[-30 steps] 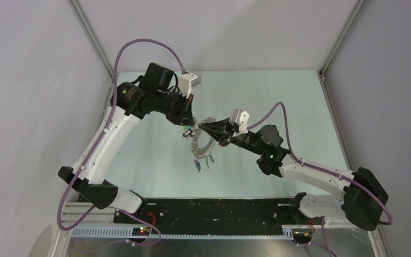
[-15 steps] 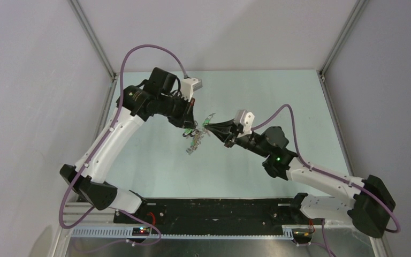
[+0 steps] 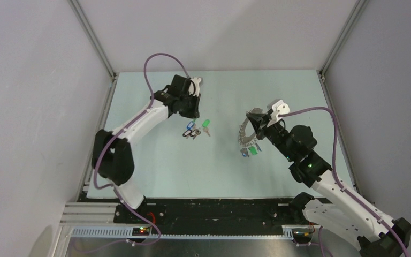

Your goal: Remove the keys from the keyring

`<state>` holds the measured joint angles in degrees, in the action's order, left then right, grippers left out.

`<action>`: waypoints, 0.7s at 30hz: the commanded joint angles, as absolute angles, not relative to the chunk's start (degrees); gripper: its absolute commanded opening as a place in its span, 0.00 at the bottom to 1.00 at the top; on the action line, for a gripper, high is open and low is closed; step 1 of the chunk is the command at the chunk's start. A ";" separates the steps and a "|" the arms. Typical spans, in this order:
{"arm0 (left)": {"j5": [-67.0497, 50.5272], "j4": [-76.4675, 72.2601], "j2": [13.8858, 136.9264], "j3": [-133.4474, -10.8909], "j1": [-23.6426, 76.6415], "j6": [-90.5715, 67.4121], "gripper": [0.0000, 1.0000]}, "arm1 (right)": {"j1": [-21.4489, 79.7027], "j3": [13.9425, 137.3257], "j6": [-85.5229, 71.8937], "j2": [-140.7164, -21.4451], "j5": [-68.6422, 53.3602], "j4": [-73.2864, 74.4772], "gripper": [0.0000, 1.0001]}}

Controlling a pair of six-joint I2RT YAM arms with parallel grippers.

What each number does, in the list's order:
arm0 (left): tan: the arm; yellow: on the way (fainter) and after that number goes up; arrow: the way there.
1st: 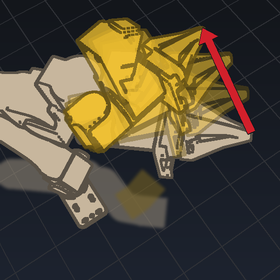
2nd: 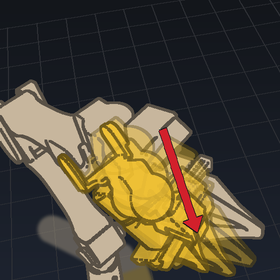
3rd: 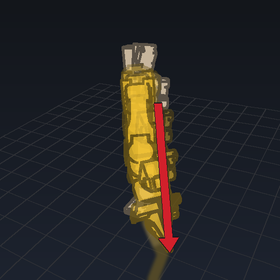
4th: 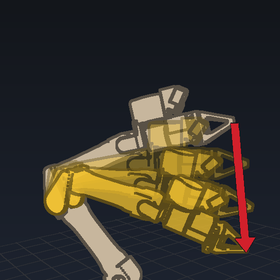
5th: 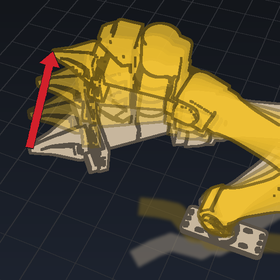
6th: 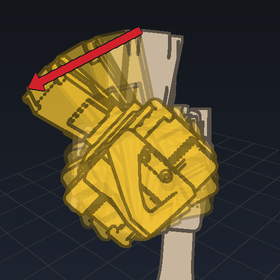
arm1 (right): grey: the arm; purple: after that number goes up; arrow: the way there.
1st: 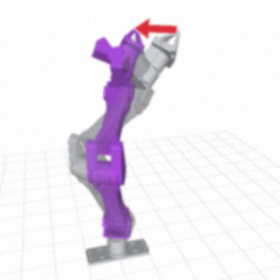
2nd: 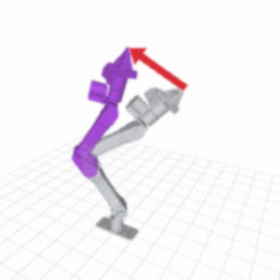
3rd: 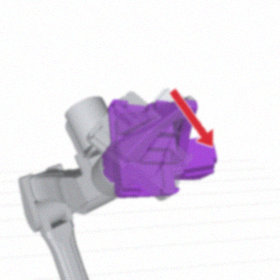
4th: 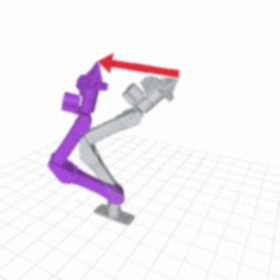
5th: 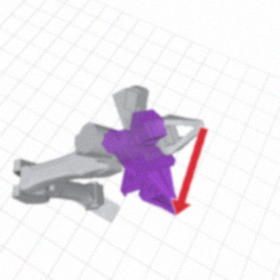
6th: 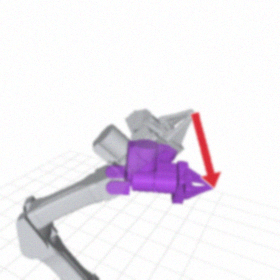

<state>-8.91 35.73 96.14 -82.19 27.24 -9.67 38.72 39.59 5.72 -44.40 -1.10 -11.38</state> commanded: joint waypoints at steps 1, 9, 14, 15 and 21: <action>-5.70 23.68 102.32 -81.19 26.24 -13.42 0.01 | 34.97 40.50 3.54 -44.68 4.49 -7.02 0.00; -5.46 16.46 106.91 -77.56 25.06 -16.05 0.17 | 28.56 40.58 0.23 -45.24 2.18 -4.06 0.00; -8.21 11.11 101.27 -70.76 23.73 -20.07 0.67 | 28.29 41.22 -0.93 -47.68 -3.01 -3.23 0.00; -8.58 10.74 100.07 -69.96 23.56 -20.23 0.83 | 28.30 41.29 -1.02 -47.49 -3.83 -2.70 0.00; -8.67 10.29 87.16 -63.40 21.92 -21.09 1.00 | 29.94 42.27 -0.93 -47.71 -9.28 0.68 0.00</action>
<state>-8.12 14.81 98.48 -65.41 23.14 -19.40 28.51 39.55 -0.01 -48.07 -4.12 0.93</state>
